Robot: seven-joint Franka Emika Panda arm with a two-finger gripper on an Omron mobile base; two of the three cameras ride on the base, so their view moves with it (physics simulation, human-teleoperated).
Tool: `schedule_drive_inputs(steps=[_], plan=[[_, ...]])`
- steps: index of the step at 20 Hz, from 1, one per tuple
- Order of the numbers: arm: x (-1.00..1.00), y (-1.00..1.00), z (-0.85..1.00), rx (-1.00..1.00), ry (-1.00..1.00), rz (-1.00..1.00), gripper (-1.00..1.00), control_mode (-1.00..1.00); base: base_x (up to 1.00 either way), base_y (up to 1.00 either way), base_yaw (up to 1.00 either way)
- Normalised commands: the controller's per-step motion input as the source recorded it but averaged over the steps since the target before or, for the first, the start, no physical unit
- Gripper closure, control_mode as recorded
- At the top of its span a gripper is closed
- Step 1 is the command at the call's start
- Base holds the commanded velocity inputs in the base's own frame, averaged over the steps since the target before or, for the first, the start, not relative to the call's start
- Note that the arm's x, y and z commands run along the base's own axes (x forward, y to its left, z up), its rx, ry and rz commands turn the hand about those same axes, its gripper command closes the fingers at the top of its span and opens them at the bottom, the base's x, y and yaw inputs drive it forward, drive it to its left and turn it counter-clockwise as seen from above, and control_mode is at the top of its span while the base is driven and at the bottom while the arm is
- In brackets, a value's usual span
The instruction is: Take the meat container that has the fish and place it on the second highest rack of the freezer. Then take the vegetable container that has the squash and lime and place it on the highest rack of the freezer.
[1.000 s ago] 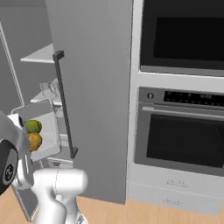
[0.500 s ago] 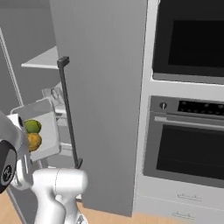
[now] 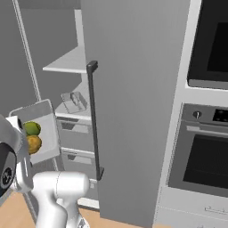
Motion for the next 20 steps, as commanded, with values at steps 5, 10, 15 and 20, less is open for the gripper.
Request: schedule_drive_inputs(steps=[5, 10, 15, 20], plan=[[0.00, 0.00, 0.00, 0.00, 0.00, 0.00, 1.00, 1.00, 0.65, 0.24, 0.03], [0.00, 0.00, 0.00, 0.00, 0.00, 0.00, 1.00, 1.00, 0.62, 0.34, 0.01], [0.16, 0.18, 0.00, 0.05, 0.00, 0.00, 1.00, -1.00, 0.33, 0.30, 0.00], [0.25, 0.17, 0.08, 0.14, -0.01, 0.00, 1.00, -1.00, 0.00, 0.00, 0.00]])
